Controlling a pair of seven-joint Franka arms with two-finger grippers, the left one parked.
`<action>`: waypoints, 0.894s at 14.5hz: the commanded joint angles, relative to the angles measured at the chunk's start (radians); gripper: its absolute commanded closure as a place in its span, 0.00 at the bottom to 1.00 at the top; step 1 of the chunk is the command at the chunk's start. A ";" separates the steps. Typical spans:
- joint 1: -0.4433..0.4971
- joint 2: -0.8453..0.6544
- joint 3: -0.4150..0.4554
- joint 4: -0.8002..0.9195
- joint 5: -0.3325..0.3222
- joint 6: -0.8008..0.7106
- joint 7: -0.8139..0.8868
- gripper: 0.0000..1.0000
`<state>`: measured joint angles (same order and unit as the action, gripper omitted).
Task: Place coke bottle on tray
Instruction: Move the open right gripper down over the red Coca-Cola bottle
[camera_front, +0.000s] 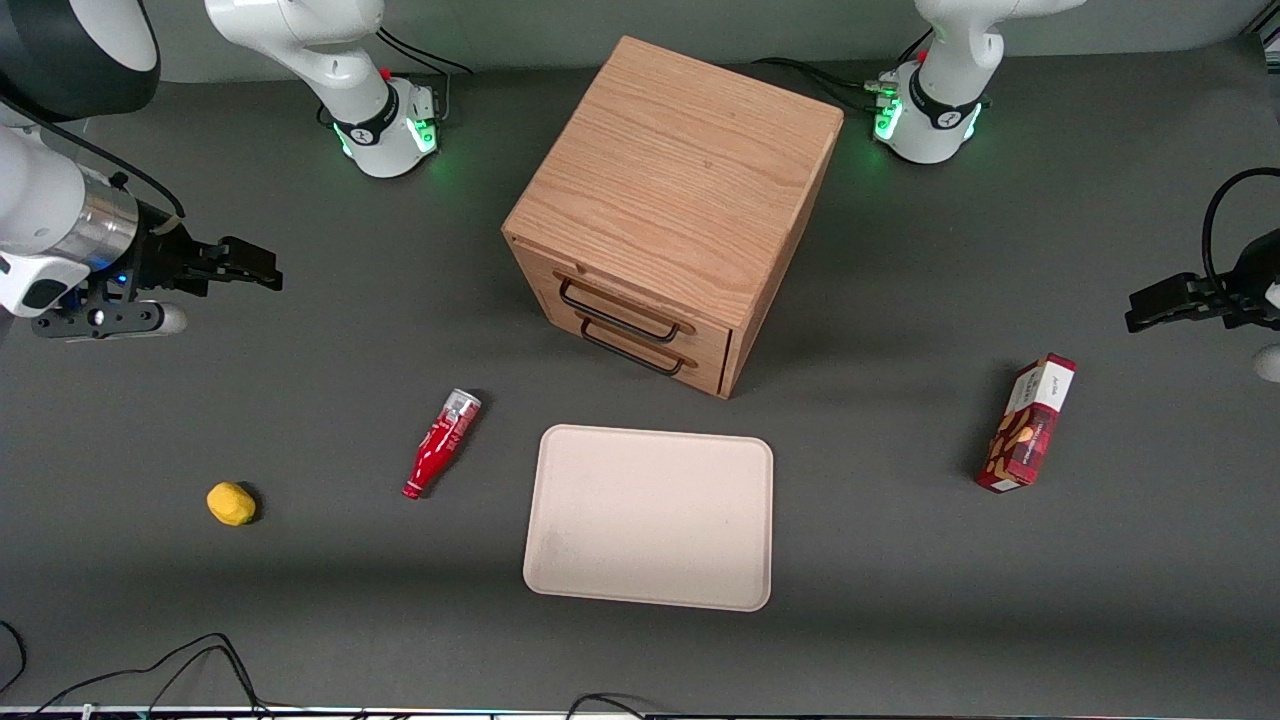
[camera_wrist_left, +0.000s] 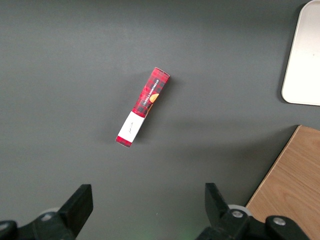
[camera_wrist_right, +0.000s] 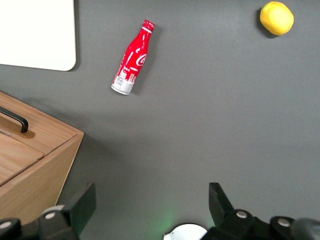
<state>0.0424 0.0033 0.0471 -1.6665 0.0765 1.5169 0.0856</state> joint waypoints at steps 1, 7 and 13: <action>-0.003 0.004 0.008 0.025 0.008 -0.009 0.070 0.00; 0.008 0.139 0.011 0.146 -0.033 -0.007 0.159 0.00; 0.073 0.319 0.030 0.046 -0.058 0.266 0.495 0.00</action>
<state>0.0900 0.2993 0.0688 -1.5754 0.0495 1.6937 0.4356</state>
